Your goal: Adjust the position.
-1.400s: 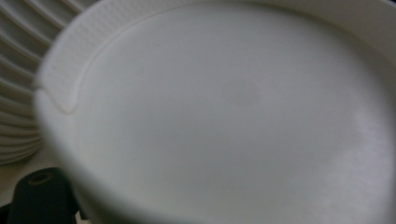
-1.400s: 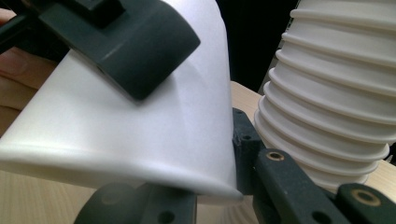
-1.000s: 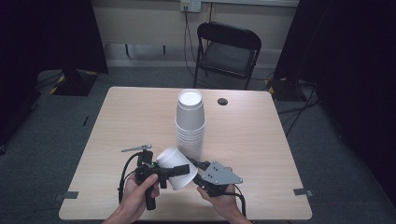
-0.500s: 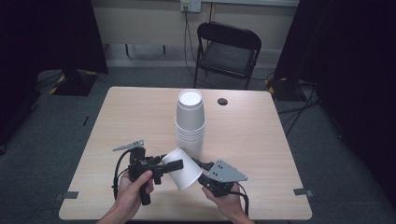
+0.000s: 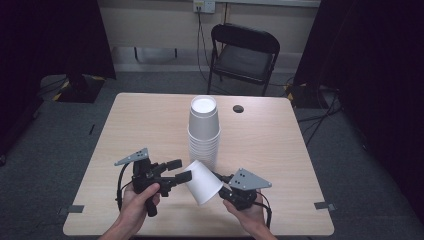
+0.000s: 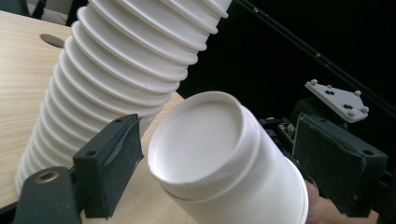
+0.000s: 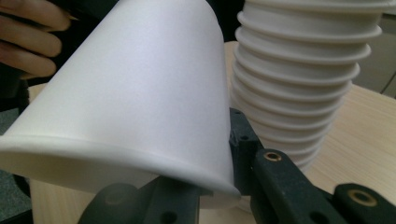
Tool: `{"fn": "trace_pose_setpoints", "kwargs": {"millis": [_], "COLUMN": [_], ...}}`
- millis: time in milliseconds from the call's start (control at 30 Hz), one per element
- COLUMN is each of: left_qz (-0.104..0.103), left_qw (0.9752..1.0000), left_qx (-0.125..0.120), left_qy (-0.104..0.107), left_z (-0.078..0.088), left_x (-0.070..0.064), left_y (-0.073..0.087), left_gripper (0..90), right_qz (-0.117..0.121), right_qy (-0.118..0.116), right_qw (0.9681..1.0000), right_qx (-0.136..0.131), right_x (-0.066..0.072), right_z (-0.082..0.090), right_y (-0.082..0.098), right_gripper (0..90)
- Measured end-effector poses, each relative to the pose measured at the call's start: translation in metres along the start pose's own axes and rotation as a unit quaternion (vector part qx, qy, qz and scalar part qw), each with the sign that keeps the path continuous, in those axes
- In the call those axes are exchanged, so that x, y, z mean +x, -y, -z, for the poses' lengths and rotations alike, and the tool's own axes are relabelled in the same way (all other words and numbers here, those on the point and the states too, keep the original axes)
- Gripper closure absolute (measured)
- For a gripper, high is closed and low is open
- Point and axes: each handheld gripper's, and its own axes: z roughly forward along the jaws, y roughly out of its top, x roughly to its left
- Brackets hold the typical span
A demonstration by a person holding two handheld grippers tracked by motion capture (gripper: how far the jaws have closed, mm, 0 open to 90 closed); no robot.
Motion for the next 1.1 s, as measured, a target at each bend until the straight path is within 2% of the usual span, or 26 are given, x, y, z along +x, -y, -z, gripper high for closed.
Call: {"fn": "trace_pose_setpoints", "kwargs": {"millis": [33,100,200,267,333,367,400,433,533,567,700,733,800,933,967,1067,1100], "left_qz": [-0.006,-0.039,-0.066,-0.089,-0.107,-0.115,-0.115,-0.133,-0.151,-0.156,-0.174,-0.176,-0.187,-0.201,-0.202,-0.209,-0.211], "left_qw": [1.0,0.9991,0.9976,0.9953,0.9932,0.9921,0.9921,0.9895,0.9867,0.9858,0.9821,0.9819,0.9797,0.9757,0.9757,0.9729,0.9723], "left_qx": [0.0,-0.01,-0.003,0.002,0.006,0.009,0.009,0.019,0.024,0.03,0.048,0.046,0.053,0.068,0.069,0.087,0.092], "left_qy": [0.002,-0.012,-0.021,-0.038,-0.045,-0.05,-0.05,-0.053,-0.054,-0.055,-0.054,-0.052,-0.051,-0.054,-0.051,-0.046,-0.043], "left_z": [0.001,0.005,0.007,0.008,0.008,0.008,0.008,0.007,0.005,0.005,0.001,0.0,0.0,-0.002,-0.003,-0.006,-0.007], "left_x": [0.0,-0.003,-0.005,-0.005,-0.006,-0.006,-0.006,-0.007,-0.008,-0.008,-0.009,-0.009,-0.01,-0.01,-0.01,-0.01,-0.01], "left_y": [0.0,0.002,0.002,0.003,0.005,0.006,0.006,0.008,0.012,0.013,0.018,0.019,0.019,0.021,0.022,0.024,0.025], "left_gripper": [15.2,15.3,15.8,16.6,16.7,16.9,17.3,17.7,17.9,18.0,18.0,18.0,18.6,19.5,19.6,19.7,19.7], "right_qz": [-0.005,-0.013,-0.021,-0.031,-0.042,-0.046,-0.049,-0.049,-0.056,-0.062,-0.067,-0.071,-0.075,-0.085,-0.087,-0.094,-0.097], "right_qy": [-0.001,0.0,-0.006,-0.004,-0.005,-0.009,-0.016,-0.017,-0.026,-0.034,-0.036,-0.038,-0.04,-0.051,-0.053,-0.061,-0.066], "right_qw": [1.0,0.9998,0.9995,0.9989,0.9981,0.9976,0.9968,0.9965,0.9944,0.9928,0.9896,0.9879,0.9859,0.9795,0.9778,0.9712,0.9677], "right_qx": [0.005,0.015,0.023,0.034,0.046,0.052,0.062,0.066,0.086,0.097,0.122,0.133,0.144,0.175,0.183,0.21,0.223], "right_x": [-0.002,-0.004,-0.007,-0.01,-0.012,-0.013,-0.014,-0.015,-0.017,-0.019,-0.023,-0.024,-0.026,-0.031,-0.032,-0.034,-0.035], "right_z": [0.0,0.001,0.001,0.001,0.001,0.001,0.001,0.001,0.002,0.002,0.002,0.002,0.002,0.0,0.0,-0.002,-0.004], "right_y": [0.0,0.001,0.002,0.002,0.002,0.001,0.0,0.0,-0.002,-0.003,-0.004,-0.004,-0.004,-0.005,-0.005,-0.006,-0.006], "right_gripper": [83.7,83.7,83.6,83.6,83.7,83.7,83.7,83.7,83.7,83.7,83.8,83.8,83.9,84.1,84.1,84.1,84.1]}}
